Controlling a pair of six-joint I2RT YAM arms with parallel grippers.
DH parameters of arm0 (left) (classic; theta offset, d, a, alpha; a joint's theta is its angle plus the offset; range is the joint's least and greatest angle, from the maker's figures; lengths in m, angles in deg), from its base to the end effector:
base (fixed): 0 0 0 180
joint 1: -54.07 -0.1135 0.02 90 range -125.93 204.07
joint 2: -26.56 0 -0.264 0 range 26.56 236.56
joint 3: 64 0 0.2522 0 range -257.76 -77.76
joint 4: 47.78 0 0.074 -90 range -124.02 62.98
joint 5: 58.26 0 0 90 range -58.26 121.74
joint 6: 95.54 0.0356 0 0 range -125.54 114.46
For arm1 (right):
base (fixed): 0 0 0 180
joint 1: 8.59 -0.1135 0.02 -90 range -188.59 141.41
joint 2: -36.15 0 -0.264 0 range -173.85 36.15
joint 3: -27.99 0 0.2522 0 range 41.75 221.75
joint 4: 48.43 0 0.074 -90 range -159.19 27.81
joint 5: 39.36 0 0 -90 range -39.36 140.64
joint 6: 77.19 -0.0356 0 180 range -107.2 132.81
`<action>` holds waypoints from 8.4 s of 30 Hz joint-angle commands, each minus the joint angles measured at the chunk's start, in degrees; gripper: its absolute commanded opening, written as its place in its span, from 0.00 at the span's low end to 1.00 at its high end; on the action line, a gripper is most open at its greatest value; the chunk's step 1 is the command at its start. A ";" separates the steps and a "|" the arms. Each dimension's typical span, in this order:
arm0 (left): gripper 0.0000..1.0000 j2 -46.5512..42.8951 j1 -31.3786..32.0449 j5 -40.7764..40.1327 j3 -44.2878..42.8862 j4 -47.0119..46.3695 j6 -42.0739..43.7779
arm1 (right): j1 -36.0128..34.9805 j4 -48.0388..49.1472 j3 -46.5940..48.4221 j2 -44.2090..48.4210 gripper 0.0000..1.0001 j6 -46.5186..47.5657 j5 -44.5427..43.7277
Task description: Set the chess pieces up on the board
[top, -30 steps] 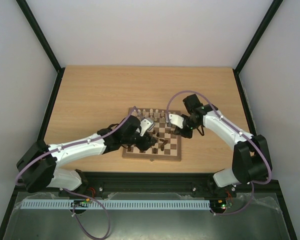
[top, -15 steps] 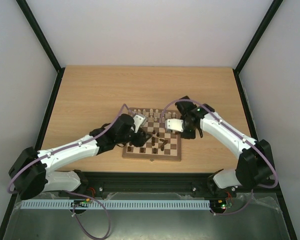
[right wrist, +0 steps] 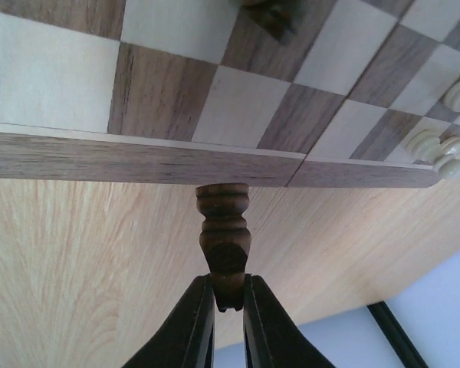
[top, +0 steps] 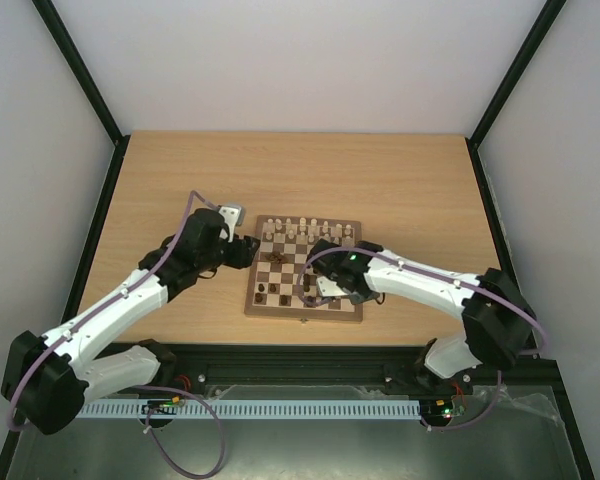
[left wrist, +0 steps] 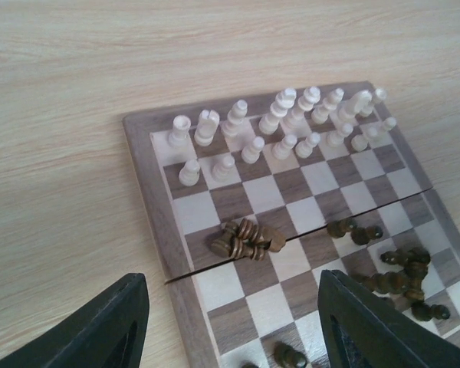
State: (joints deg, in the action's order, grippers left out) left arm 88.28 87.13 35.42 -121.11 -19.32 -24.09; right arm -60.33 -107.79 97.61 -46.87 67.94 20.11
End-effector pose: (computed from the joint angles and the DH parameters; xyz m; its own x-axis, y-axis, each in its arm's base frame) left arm 0.1983 -0.1318 0.2660 -0.6211 0.0255 -0.7833 0.4134 0.8598 -0.2998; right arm 0.1778 0.1963 0.2171 0.1403 -0.9634 0.2286 -0.8186 -0.2428 -0.5205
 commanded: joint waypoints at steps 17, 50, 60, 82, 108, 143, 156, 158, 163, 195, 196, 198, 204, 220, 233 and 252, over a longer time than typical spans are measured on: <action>0.64 0.77 -3.62 1.89 2.22 0.22 2.20 | -9.40 0.47 -1.10 -5.47 0.28 -3.26 -9.67; 0.61 -1.73 -3.44 14.13 2.09 -0.88 9.34 | 20.66 15.06 1.01 0.51 0.30 -31.57 47.89; 0.61 -1.73 -3.46 13.07 2.14 -0.55 9.49 | 13.96 16.50 2.08 -7.31 0.24 -33.86 33.53; 0.61 -1.60 -3.44 12.31 2.27 -0.40 9.41 | 13.30 14.50 1.13 -6.78 0.30 -34.64 33.15; 0.61 -2.50 -3.44 13.80 2.61 -1.43 9.73 | 18.75 12.06 -7.30 5.84 0.41 -34.77 30.89; 0.61 -2.21 -3.44 13.53 2.51 -1.05 9.76 | 8.51 9.09 -7.95 4.36 0.04 -33.28 41.52; 0.61 -2.21 -3.44 13.45 2.48 -0.99 9.71 | 7.82 11.01 -6.92 2.07 0.06 -34.29 39.43; 0.61 -2.22 -3.44 13.45 2.53 -0.99 9.67 | 7.80 10.99 -6.77 2.04 0.08 -34.38 38.93; 0.61 -2.15 -3.44 13.53 2.49 -0.99 9.68 | 7.80 10.35 -6.57 2.61 0.17 -34.57 39.17; 0.61 -2.98 -3.46 13.72 2.80 -0.99 9.54 | 13.95 4.47 8.52 -10.56 0.32 -29.37 37.77; 0.61 -2.92 -3.44 13.72 2.82 -0.99 9.56 | 13.95 4.66 8.50 -10.92 0.32 -29.38 37.69; 0.61 -2.95 -3.44 13.72 2.77 -0.99 9.58 | 13.95 4.95 8.39 -11.63 0.34 -29.23 37.73; 0.61 -3.02 -3.46 13.27 2.79 -0.90 9.67 | 13.74 5.55 8.53 -13.20 0.35 -28.95 38.24; 0.61 -2.88 -3.44 12.84 2.72 -0.72 9.69 | 10.53 9.89 5.46 -14.42 0.34 -29.55 30.83; 0.62 -2.75 -3.45 12.66 2.81 -0.72 9.59 | 12.93 11.08 4.26 -13.48 0.09 -31.09 30.69; 0.61 0.72 -3.01 21.02 3.24 -7.54 -0.21 | 17.47 15.71 7.11 -3.42 0.04 -38.98 33.28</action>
State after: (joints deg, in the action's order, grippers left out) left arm 86.96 83.67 50.61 -118.88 -20.98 -17.42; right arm -43.35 -92.78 101.98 -54.55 32.36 52.79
